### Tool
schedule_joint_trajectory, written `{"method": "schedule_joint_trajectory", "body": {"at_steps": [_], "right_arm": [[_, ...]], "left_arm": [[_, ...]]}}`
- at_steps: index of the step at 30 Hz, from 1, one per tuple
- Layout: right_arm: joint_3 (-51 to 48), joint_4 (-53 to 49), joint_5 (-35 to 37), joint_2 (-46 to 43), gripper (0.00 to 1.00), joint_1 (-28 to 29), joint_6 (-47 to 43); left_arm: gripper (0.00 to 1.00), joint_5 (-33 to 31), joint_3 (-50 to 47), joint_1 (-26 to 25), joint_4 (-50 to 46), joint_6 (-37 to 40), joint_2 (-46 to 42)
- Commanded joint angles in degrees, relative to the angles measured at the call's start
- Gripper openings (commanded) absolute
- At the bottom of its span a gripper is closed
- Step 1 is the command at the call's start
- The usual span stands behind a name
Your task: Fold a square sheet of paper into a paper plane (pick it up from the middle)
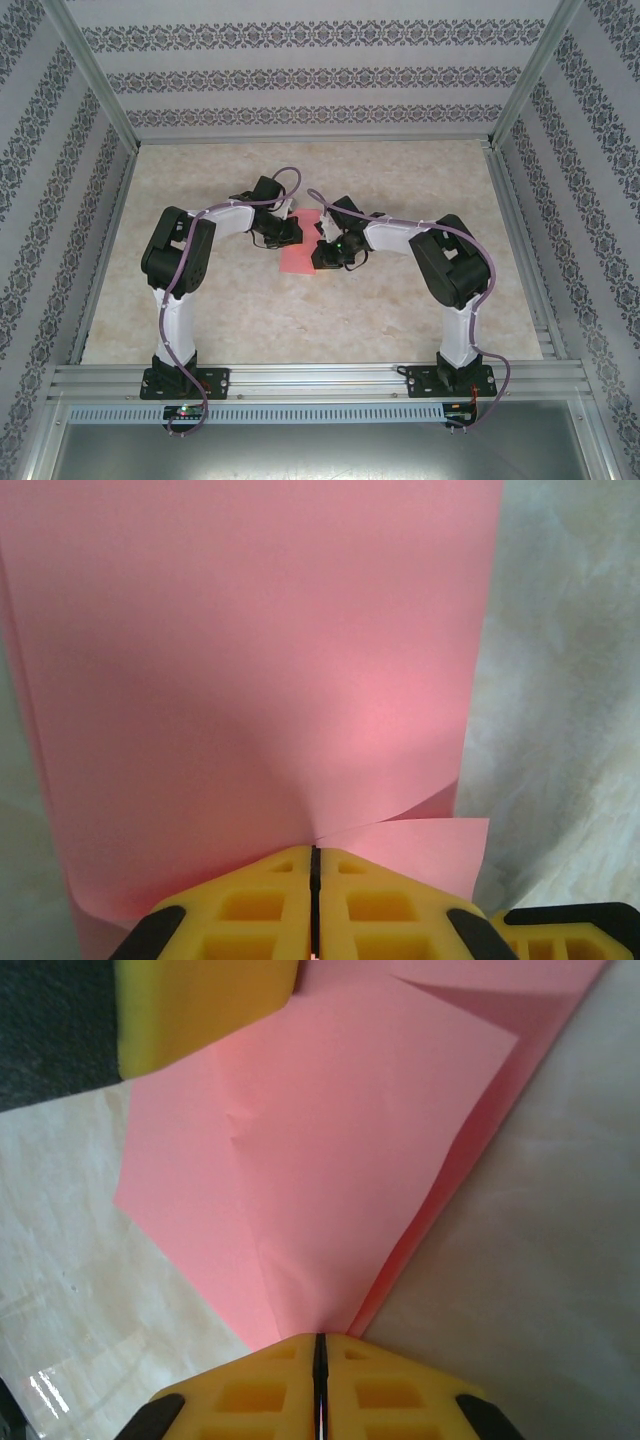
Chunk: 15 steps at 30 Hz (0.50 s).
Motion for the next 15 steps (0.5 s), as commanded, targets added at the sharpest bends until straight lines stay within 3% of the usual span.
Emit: {"method": "schedule_joint_trajectory", "body": {"at_steps": [1,10,15], "right_arm": [[1.1,-1.4,1.3,1.4,0.1,-0.8,-1.4],[1.5,-3.7,3.5,2.3,0.1,-0.7,-2.8],[1.5,-3.8,3.8,2.3,0.09,-0.7,-3.1]], "left_arm": [[0.12,1.1,0.8,1.0,-0.8,-0.8,-0.2],[0.13,4.1,0.9,1.1,-0.4,-2.2,-4.1],[0.12,8.8,0.6,0.7,0.9,-3.0,-2.8]]}}
